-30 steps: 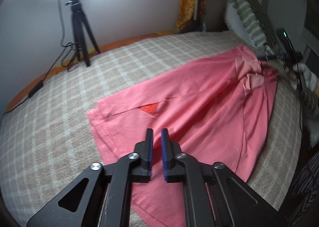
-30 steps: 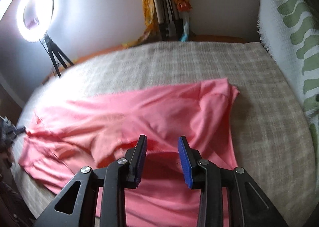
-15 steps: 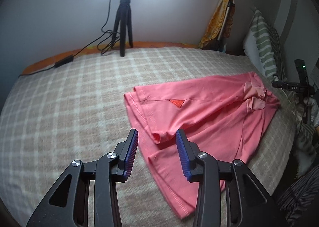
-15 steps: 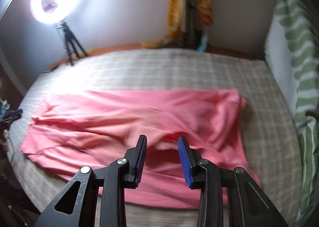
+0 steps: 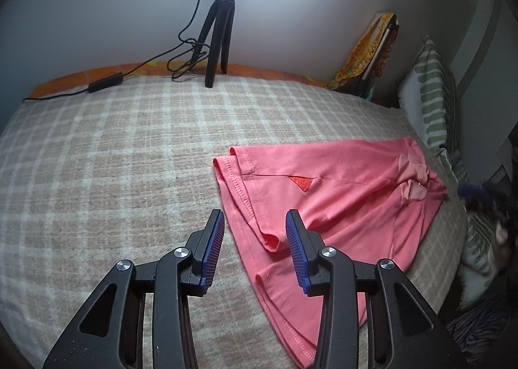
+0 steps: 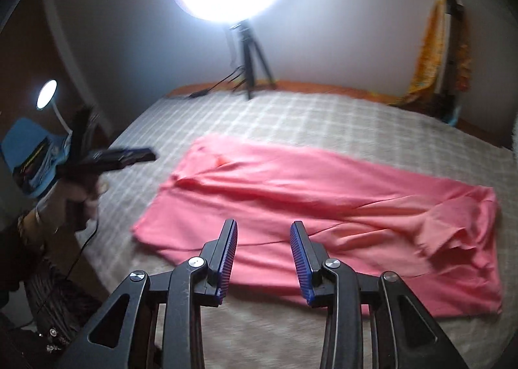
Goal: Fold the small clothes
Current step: 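Move both open tools to the folded edge of the shirt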
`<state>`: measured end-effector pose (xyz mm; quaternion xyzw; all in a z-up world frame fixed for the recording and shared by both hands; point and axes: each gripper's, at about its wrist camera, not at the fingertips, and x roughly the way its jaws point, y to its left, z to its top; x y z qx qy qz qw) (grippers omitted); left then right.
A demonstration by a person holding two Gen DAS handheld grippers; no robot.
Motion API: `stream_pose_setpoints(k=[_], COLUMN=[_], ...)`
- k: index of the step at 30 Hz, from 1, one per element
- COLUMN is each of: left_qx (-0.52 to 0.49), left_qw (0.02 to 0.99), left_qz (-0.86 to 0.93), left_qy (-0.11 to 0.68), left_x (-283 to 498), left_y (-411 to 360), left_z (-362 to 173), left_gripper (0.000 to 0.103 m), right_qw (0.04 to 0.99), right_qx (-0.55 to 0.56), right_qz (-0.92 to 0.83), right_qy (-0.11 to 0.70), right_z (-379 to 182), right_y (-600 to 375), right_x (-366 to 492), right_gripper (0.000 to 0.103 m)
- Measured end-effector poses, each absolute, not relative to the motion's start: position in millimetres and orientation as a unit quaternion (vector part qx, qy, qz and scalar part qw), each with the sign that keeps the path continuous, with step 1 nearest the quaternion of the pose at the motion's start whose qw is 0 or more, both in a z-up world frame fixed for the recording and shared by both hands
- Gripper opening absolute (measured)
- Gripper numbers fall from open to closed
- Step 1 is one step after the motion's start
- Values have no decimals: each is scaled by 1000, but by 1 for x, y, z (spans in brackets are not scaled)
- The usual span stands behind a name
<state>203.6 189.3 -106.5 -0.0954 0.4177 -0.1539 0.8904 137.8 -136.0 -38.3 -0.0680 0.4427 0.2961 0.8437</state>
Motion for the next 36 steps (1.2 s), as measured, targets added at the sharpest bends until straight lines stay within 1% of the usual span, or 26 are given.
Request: stream_pose_setpoints(k=[4,8,13,16,17,19,20,29,36], left_qx=[-109,-118,-103,-103,-100,-94,-92,-98,-106], left_qw=[884,879,877,871,870,869,868,853,850], left_qz=[-157,-156,-163,-175,-178,-180,-180,-187,-206], left_qy=[427,435,441,446,449,452,454,478,474], left_x=[215,228,249,265,271,279,284,313,318], left_y=[194,201,202,202,201,199,199,202,202], left_z=[-112,-118,-119,-120,-121,-123,-124,-144,-151], left_gripper=[38,38,38,38,38,48,49,49,49], right_qw=[836,821,804,802,800,799,799,790,791], right_qx=[-48,-48,-88,-135,-147,-163,-173,-237,-253], right_qz=[319,340,369,374,379,382,382,389,378], right_qy=[444,457,458,445,441,434,430,410,410], right_z=[-52,-79,-105,-114,-116,-120,-122,-136,-148], right_y=[-105,-67,-21,4,12,21,26,53,55], right_x=[112,90,69,57,54,52,51,43,47], right_gripper=[36,38,38,38,40,45,47,48,49])
